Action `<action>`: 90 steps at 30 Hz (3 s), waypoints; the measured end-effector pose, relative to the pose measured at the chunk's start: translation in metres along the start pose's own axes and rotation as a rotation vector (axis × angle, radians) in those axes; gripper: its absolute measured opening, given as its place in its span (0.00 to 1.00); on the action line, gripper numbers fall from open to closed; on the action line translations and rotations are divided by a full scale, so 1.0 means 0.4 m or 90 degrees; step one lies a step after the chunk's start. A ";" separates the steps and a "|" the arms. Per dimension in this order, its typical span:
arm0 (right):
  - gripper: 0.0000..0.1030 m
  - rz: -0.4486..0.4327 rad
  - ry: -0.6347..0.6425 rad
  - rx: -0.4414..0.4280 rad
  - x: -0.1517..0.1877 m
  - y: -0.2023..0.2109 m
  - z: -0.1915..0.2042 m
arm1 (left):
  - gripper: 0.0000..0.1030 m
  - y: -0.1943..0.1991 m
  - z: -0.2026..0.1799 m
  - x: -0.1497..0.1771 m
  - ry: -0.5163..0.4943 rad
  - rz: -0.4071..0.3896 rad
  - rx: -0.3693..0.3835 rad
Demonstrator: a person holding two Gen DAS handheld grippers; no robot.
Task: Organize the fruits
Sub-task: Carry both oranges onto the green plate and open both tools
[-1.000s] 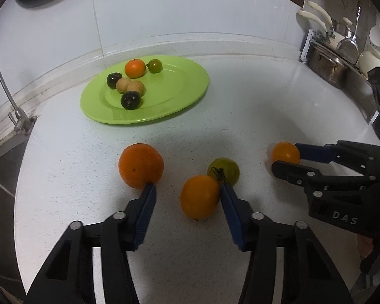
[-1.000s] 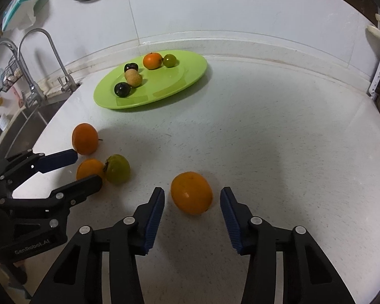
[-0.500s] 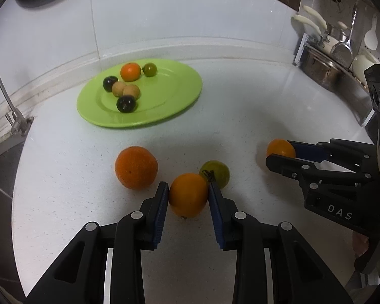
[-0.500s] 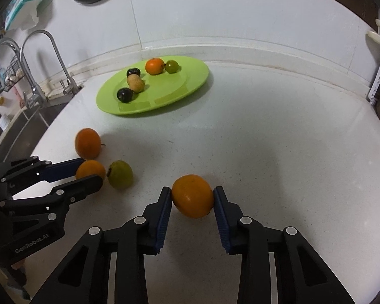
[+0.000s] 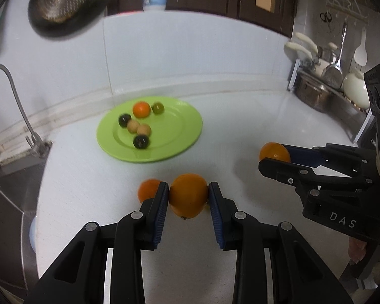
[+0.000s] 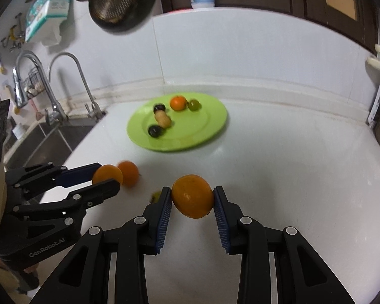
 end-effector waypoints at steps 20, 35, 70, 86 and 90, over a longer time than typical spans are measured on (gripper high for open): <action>0.34 -0.100 0.041 -0.014 -0.126 0.053 0.061 | 0.31 0.062 0.049 -0.114 -0.002 -0.092 -0.037; 0.34 -0.115 0.051 -0.006 -0.211 -0.009 0.047 | 0.31 -0.012 0.095 -0.206 0.043 -0.091 -0.044; 0.34 -0.021 0.037 -0.016 -0.318 -0.341 -0.057 | 0.31 -0.374 0.190 -0.280 0.013 0.019 -0.033; 0.35 0.003 0.008 -0.018 -0.313 -0.404 -0.082 | 0.39 -0.414 0.192 -0.289 0.000 0.031 -0.051; 0.35 -0.004 0.008 -0.013 -0.315 -0.392 -0.084 | 0.43 -0.384 0.193 -0.295 -0.006 0.020 -0.062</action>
Point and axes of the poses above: each gripper's, at about its wrist camera, not at the fingertips, and y roughly against the way its jaws point, z to its left, x to its underside, the point moved 3 cm from there along -y, roughly the way its jaws point, and after that the axes turned 5 degrees about -x, right-handed, at the moved point
